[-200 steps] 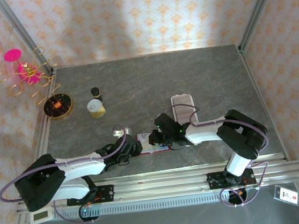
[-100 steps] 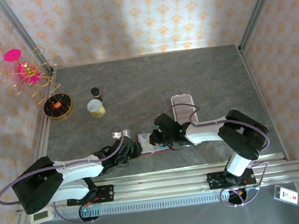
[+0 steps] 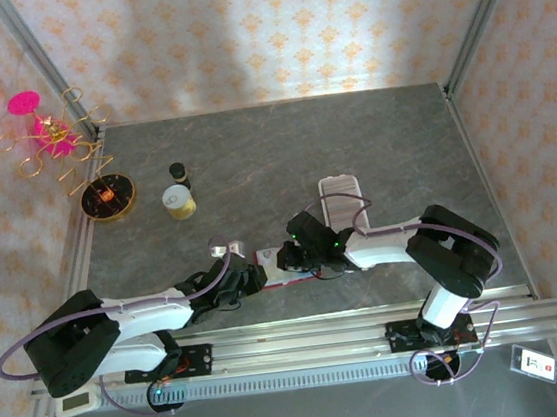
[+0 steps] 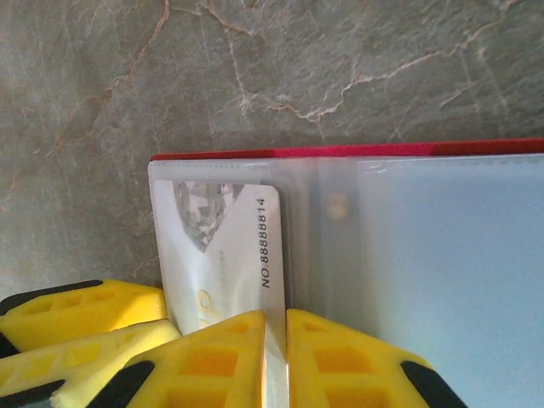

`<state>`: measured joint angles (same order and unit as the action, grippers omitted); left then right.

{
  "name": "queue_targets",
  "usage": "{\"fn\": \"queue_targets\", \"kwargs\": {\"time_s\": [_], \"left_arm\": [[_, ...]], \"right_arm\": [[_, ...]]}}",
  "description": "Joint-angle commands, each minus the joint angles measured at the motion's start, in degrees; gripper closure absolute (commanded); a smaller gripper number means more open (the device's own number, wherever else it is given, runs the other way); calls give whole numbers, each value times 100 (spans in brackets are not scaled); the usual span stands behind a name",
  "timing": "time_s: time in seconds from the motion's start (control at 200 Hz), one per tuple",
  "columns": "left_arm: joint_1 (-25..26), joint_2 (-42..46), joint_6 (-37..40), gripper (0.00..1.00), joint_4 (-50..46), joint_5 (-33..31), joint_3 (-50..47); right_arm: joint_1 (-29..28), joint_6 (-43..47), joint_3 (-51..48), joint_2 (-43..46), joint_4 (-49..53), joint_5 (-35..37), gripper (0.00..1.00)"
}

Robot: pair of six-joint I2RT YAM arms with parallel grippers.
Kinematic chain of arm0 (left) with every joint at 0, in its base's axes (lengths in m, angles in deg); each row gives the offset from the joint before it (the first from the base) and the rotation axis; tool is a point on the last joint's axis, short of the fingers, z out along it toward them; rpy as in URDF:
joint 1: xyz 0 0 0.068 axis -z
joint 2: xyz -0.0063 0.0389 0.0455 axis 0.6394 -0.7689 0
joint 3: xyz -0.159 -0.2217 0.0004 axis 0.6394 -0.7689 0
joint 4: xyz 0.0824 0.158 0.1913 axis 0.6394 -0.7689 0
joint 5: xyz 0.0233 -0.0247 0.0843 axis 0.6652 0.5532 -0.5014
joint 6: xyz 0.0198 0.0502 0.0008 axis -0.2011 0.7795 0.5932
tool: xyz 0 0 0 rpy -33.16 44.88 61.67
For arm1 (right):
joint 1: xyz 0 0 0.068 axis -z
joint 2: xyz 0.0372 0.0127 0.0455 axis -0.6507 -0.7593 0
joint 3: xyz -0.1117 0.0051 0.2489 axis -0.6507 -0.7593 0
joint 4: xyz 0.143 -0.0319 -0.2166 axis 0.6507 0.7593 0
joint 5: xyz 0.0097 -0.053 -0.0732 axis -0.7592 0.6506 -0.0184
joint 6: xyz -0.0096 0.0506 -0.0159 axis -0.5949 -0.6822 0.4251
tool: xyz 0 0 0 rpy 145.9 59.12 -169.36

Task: Put the credit cards into the card holder

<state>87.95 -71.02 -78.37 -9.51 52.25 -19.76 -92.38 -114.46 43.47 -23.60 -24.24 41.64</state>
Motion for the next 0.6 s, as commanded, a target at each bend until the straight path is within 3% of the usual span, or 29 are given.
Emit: {"fn": "queue_targets", "kwargs": {"time_s": [0.0,0.15,0.385,0.596], "left_arm": [[-44,-23,-23,73,152,3,-57],[-48,45,42,73,-51,-149,-42],[-64,147,136,70,-449,-422,-32],[-65,202,153,69,-493,-422,-48]], "right_arm": [[-114,-91,128,48,-340,-164,86],[-121,-28,131,182,-133,-12,82],[-121,163,157,524,826,690,66],[-130,74,-122,889,1226,1078,62]]}}
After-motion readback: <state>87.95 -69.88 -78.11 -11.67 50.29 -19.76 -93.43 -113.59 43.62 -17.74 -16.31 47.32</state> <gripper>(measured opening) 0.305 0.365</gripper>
